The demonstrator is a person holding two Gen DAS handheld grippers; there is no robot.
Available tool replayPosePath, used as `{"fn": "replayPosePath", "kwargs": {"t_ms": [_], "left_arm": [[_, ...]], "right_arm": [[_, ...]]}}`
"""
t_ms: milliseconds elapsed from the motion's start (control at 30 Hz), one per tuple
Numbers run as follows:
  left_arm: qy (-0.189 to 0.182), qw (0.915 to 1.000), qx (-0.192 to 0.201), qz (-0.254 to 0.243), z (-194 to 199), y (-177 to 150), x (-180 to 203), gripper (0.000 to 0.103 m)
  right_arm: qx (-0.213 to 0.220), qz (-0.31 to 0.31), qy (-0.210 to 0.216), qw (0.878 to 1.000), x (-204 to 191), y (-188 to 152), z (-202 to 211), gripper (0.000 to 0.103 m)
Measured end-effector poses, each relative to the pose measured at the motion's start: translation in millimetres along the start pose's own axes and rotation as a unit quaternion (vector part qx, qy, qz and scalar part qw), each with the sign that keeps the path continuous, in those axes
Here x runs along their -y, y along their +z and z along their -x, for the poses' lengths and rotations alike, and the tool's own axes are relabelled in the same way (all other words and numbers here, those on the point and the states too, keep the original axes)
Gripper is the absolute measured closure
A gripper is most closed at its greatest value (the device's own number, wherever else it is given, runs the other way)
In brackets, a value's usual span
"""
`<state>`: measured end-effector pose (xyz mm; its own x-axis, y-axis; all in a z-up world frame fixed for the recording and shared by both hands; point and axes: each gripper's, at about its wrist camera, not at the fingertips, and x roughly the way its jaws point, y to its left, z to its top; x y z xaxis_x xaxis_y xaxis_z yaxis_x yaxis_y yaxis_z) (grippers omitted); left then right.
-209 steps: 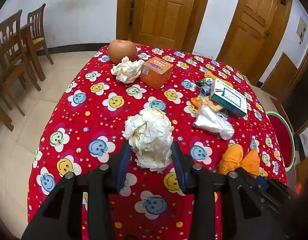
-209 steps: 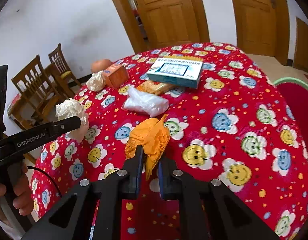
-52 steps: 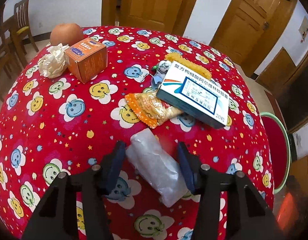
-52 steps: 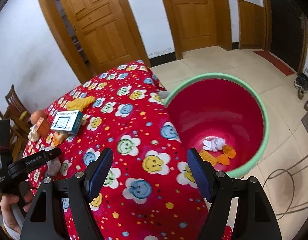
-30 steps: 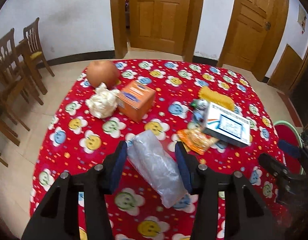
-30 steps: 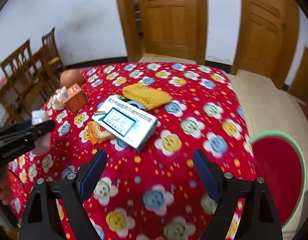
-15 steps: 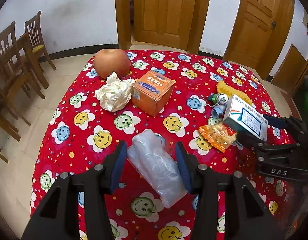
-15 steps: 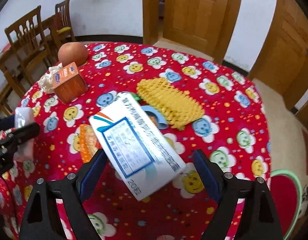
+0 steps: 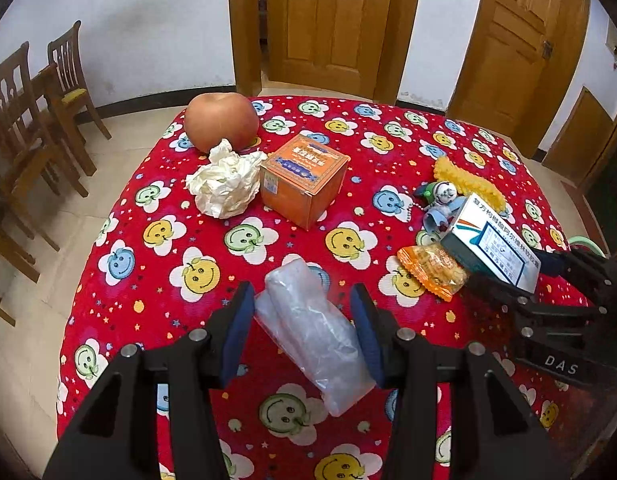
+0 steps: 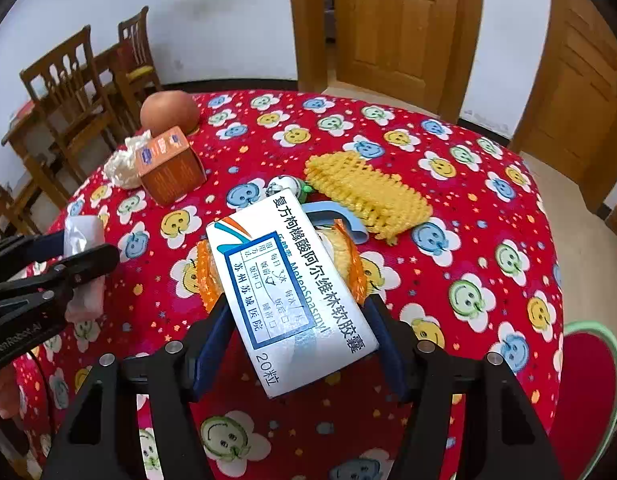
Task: Collect trash
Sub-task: 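Grasp the white medicine box with the right tool while the left tool holds the bag, then carry the medicine box and plastic bag over the red bin with both tools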
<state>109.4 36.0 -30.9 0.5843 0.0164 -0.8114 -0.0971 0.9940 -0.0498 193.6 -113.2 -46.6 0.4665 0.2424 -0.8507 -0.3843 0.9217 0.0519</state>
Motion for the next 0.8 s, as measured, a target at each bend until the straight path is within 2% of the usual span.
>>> {"fn": "replayPosePath", "kwargs": {"t_ms": [367, 800], "left_arm": [[-0.011, 0.9998, 0.009, -0.015, 12.7, -1.5, 14.7, 0.053], [-0.042, 0.9979, 0.02, -0.044, 33.6, -5.6, 52.3, 0.053]], "right_arm": [[0.029, -0.051, -0.001, 0.998, 15.2, -15.7, 37.7, 0.036], [0.064, -0.111, -0.029, 0.991, 42.8, -52.5, 93.7, 0.036]]}}
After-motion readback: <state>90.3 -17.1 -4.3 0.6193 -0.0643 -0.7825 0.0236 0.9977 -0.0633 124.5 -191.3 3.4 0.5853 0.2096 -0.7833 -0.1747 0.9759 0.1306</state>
